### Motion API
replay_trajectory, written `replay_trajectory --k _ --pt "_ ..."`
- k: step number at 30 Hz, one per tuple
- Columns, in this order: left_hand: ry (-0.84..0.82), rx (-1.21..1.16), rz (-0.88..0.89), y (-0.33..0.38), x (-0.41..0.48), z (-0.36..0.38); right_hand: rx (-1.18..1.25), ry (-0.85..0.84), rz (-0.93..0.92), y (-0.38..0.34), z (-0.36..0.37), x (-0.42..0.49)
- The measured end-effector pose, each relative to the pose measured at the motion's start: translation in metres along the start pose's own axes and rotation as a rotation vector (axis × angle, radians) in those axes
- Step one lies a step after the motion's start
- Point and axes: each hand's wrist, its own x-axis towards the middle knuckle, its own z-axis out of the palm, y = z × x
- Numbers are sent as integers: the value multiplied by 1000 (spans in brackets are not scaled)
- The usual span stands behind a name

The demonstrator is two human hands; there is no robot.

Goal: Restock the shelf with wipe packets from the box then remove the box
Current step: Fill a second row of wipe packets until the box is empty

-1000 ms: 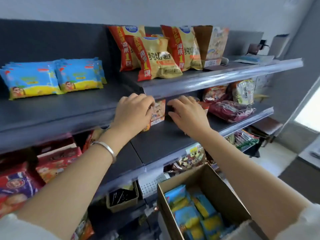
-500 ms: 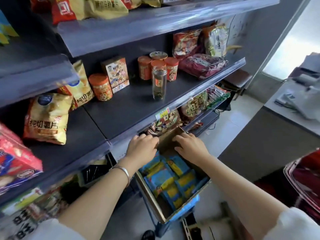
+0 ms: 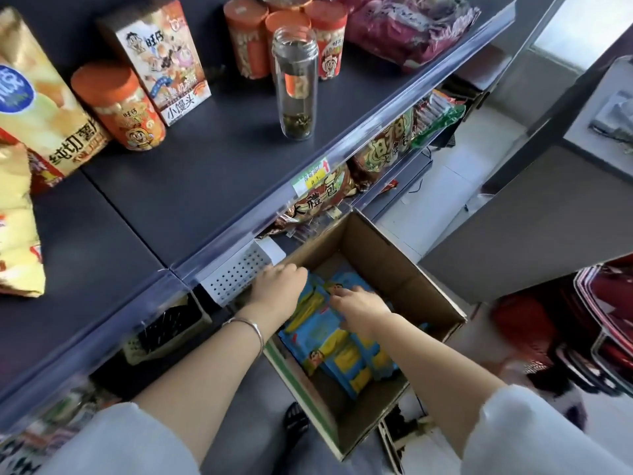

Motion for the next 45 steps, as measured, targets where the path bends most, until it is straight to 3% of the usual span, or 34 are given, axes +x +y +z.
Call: replay_trajectory --k 4,11,15,24,29,33,42,45 --pt "-15 26 11 8 12 13 -115 -56 -82 -7 23 27" --pt "-130 -20 -83 8 23 48 -232 -65 -42 -7 37 34" --pt "-165 -44 -153 9 26 62 -123 -139 -51 4 34 30" --pt "-277 -152 -279 20 35 66 68 -15 -29 29 17 8" --pt "-165 -354 -340 17 22 20 175 55 37 44 -18 -24" --pt "-20 -375 -335 16 8 -32 279 133 40 58 -62 -51" --pt "414 -416 -339 0 -50 -179 566 547 -83 63 -188 -121" --pt "571 -444 -365 -20 -84 -223 721 672 -214 46 -230 -141"
